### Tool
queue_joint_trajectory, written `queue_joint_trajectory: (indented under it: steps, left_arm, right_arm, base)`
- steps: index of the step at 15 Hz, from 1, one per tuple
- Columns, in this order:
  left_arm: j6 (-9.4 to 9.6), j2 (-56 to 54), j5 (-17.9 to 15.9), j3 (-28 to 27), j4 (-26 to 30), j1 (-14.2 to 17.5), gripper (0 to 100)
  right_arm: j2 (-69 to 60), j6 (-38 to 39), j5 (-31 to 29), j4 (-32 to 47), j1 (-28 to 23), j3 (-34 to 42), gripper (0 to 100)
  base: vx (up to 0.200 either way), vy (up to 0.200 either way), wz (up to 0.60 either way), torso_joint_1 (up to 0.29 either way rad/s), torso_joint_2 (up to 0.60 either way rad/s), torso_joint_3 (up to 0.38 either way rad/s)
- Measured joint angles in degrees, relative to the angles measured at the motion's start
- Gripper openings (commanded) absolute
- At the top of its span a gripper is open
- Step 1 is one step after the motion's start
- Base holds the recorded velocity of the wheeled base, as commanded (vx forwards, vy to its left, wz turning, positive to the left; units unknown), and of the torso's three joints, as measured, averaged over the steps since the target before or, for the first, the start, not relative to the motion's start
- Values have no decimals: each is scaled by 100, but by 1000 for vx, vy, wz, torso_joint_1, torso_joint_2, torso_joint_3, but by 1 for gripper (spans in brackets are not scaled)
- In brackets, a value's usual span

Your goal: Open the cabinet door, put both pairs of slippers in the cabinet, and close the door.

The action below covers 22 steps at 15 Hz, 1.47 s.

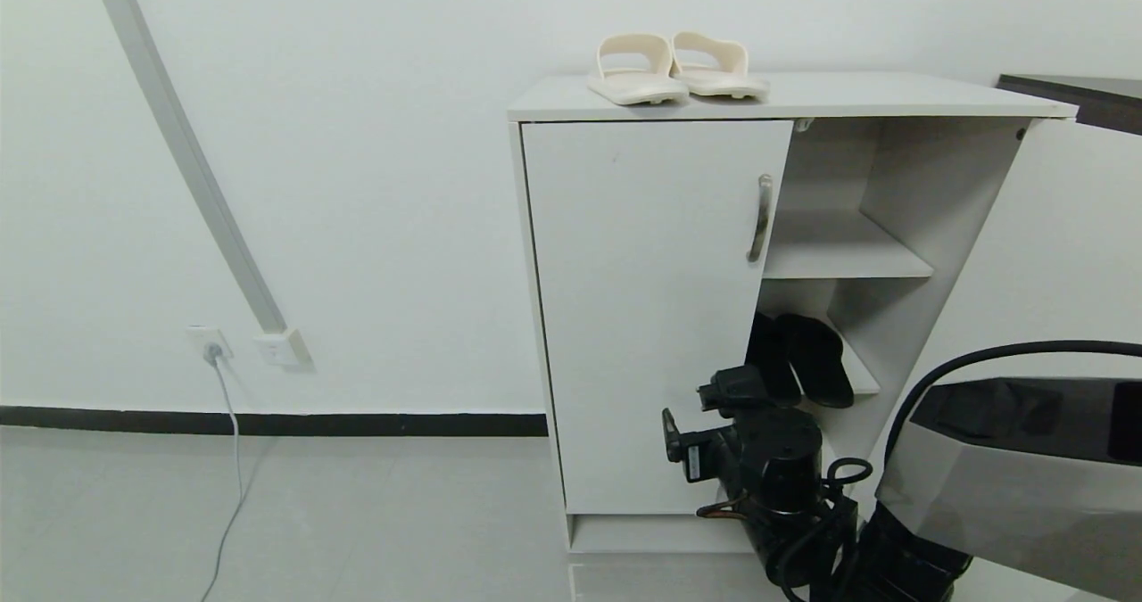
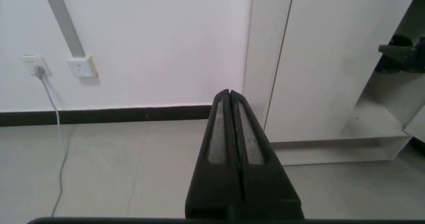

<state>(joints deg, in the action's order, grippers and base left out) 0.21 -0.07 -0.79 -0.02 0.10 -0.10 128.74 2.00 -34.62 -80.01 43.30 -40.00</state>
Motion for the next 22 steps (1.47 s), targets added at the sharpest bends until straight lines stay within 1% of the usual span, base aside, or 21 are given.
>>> queue_joint_trajectory:
  steps: [4, 6, 13, 22]
  left_arm:
    - [-2, 0, 1, 2, 0, 0, 0]
    - [-2, 0, 1, 2, 4, 0, 0]
    - [-2, 0, 1, 2, -2, -1, 0]
    - [-5, 0, 1, 0, 0, 0, 0]
  right_arm:
    - [28, -6, 0, -13, 5, -11, 100]
    - [34, -6, 0, -9, -4, -16, 100]
    - [50, -6, 0, -9, 7, -10, 100]
    - [61, -6, -5, -5, 9, -7, 100]
  base:
    - [0, 0, 0, 0, 0, 0]
    - [0, 0, 0, 12, -159, -163]
    - [0, 0, 0, 73, -413, -337]
    - [0, 0, 0, 157, -480, -328]
